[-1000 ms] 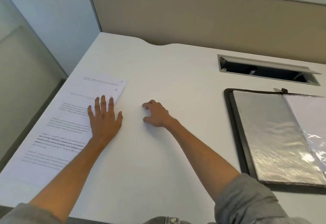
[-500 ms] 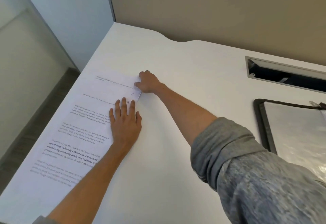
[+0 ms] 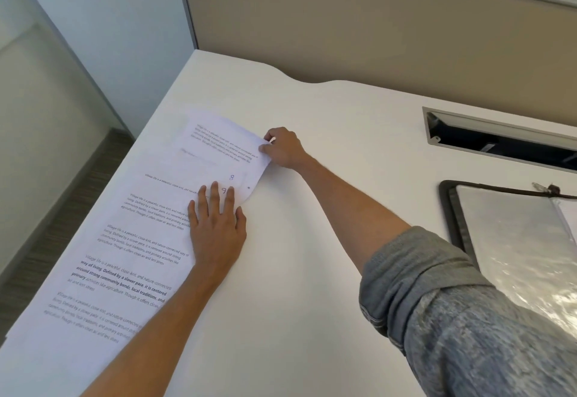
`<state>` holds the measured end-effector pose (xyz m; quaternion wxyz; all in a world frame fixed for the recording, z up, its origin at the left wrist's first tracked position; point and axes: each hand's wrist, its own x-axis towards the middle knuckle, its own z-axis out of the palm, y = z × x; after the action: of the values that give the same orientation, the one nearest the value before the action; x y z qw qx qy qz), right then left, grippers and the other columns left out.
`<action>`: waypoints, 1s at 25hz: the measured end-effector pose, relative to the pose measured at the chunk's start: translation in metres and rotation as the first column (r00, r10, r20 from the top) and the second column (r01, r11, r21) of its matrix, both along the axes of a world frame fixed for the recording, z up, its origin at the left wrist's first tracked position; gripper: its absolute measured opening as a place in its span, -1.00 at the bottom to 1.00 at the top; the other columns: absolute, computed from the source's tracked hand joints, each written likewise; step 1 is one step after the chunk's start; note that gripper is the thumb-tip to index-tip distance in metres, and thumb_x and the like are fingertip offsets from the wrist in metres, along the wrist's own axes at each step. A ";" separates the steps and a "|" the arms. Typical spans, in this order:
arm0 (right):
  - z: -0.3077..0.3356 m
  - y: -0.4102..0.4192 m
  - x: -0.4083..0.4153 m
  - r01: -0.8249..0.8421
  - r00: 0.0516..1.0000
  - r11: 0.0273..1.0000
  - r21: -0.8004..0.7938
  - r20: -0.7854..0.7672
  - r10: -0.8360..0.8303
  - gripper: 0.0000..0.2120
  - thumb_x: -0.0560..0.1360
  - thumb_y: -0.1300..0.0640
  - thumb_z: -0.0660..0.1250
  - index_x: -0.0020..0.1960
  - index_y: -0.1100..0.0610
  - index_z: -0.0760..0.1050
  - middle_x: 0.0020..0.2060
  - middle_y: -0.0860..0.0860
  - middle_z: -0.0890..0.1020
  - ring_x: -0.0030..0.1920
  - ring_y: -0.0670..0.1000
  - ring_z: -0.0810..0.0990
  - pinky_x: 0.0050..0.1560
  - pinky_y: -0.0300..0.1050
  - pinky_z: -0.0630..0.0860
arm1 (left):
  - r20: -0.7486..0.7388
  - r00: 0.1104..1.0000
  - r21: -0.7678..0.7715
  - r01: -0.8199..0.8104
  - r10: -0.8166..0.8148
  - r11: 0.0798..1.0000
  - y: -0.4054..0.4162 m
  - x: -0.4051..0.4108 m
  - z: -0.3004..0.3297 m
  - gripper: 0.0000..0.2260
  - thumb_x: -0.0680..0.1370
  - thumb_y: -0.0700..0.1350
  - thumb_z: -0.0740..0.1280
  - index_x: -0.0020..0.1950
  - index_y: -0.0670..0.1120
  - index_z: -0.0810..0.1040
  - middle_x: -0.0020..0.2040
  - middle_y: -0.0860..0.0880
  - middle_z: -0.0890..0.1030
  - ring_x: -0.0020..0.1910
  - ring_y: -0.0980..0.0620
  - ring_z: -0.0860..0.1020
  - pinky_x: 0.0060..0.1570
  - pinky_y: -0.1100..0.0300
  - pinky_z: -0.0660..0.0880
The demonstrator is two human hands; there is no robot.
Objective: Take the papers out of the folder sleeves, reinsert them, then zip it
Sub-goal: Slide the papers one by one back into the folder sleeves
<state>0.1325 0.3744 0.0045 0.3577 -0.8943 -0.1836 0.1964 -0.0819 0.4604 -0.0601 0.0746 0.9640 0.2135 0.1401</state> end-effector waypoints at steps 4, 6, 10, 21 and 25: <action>0.006 -0.061 0.013 0.285 0.958 0.947 0.148 -0.017 -0.286 -0.87 0.42 0.21 0.34 -0.04 0.10 0.57 -0.15 0.03 0.65 -0.12 0.10 0.66 -0.01 -0.04 0.57 | 0.005 1.000 0.013 0.011 -0.011 1.000 -0.001 -0.002 0.002 -0.54 0.59 0.03 0.08 0.41 -0.14 0.44 0.45 -0.20 0.37 0.47 -0.22 0.25 0.43 -0.18 0.14; 0.018 -0.095 0.017 0.394 0.919 0.902 0.178 -0.058 -0.390 -0.83 0.42 0.28 0.32 -0.02 0.17 0.61 -0.21 0.02 0.65 -0.21 0.07 0.68 -0.02 -0.06 0.60 | 0.005 1.000 0.014 0.023 -0.023 1.000 -0.001 -0.002 0.004 -0.53 0.58 0.05 0.07 0.40 -0.15 0.45 0.44 -0.21 0.39 0.47 -0.22 0.26 0.43 -0.18 0.13; 0.039 -0.162 0.001 0.451 0.885 0.860 0.237 -0.243 -0.397 -0.81 0.43 0.40 0.32 -0.01 0.25 0.63 -0.08 0.15 0.68 -0.21 0.07 0.69 -0.18 -0.21 0.61 | 0.020 1.000 0.030 0.022 -0.022 0.999 0.000 -0.003 0.005 -0.51 0.57 0.06 0.08 0.37 -0.18 0.47 0.42 -0.21 0.41 0.45 -0.21 0.28 0.44 -0.18 0.10; 0.086 -0.311 -0.146 0.625 0.779 0.546 0.557 -0.399 -0.484 -0.71 0.51 0.35 0.34 0.20 0.17 0.58 0.00 0.05 0.71 -0.10 -0.04 0.68 -0.15 -0.27 0.58 | 0.164 0.985 -0.983 0.167 -0.046 0.075 -0.061 0.022 0.096 -0.29 0.43 0.45 0.18 0.39 -0.02 0.43 0.35 -0.02 0.51 0.38 -0.02 0.44 0.46 -0.04 0.24; 0.094 -0.361 -0.196 0.603 0.798 0.617 0.506 -0.387 -0.462 -0.71 0.49 0.33 0.34 0.19 0.17 0.59 0.04 0.05 0.71 0.02 0.07 0.69 -0.03 -0.13 0.62 | 0.277 0.925 -0.951 0.226 -0.261 -0.209 -0.092 0.028 0.124 -0.36 0.26 0.03 0.60 0.29 -0.11 0.55 0.22 -0.11 0.62 0.19 -0.13 0.60 0.14 -0.05 0.56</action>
<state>-0.0633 0.0137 0.0985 0.6842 -0.7168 0.0795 0.1083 -0.0535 0.3687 0.0641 0.7974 0.5930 0.0540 -0.0983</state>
